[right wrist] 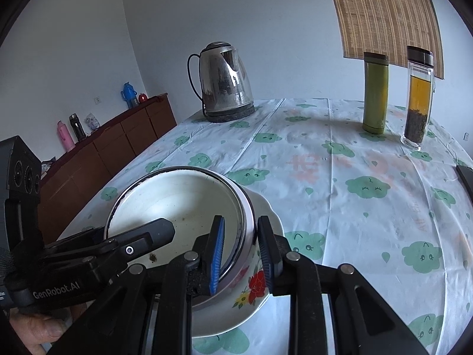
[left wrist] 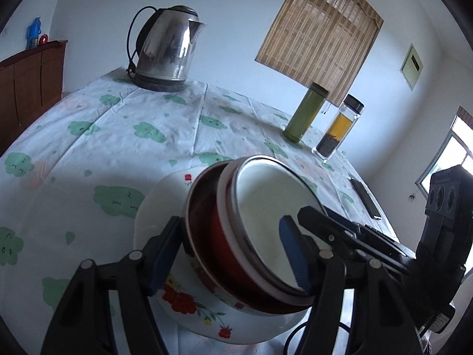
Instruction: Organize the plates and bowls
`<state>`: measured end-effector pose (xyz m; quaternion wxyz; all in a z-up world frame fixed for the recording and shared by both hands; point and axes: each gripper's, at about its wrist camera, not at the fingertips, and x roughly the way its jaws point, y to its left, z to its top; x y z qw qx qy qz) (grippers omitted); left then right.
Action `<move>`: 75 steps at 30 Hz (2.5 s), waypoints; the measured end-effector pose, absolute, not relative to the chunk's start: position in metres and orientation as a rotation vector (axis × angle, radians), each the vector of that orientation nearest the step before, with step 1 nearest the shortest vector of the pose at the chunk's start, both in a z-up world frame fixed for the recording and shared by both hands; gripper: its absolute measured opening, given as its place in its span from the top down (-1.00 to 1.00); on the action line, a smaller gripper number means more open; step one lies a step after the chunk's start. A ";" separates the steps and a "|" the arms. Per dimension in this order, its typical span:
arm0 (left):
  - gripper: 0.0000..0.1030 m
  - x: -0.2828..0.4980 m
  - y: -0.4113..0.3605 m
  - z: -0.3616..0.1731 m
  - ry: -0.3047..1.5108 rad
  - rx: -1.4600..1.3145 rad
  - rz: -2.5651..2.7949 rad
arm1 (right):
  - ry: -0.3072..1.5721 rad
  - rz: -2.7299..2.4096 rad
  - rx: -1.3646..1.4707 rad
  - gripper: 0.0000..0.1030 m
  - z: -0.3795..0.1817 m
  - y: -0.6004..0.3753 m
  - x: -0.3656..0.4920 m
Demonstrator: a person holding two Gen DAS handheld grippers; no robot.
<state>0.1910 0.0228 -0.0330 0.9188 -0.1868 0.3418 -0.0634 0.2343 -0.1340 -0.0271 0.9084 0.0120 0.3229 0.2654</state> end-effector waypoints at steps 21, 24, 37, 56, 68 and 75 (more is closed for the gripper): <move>-0.72 0.168 0.022 -0.001 0.508 -0.221 0.001 | 0.461 0.531 0.026 -0.06 -0.001 -0.151 0.208; -0.84 0.164 0.018 0.003 0.468 -0.163 0.038 | 0.360 0.475 -0.032 -0.19 0.007 -0.151 0.196; -0.99 0.157 0.027 0.009 0.413 -0.183 0.071 | 0.310 0.419 -0.064 -0.25 0.007 -0.155 0.193; -0.99 0.157 0.027 0.009 0.413 -0.180 0.072 | 0.320 0.417 -0.074 -0.25 0.005 -0.155 0.191; -0.99 0.156 0.026 0.009 0.414 -0.180 0.072 | 0.319 0.417 -0.077 -0.25 0.006 -0.154 0.190; -0.99 0.156 0.027 0.008 0.414 -0.179 0.072 | 0.320 0.416 -0.077 -0.25 0.005 -0.155 0.190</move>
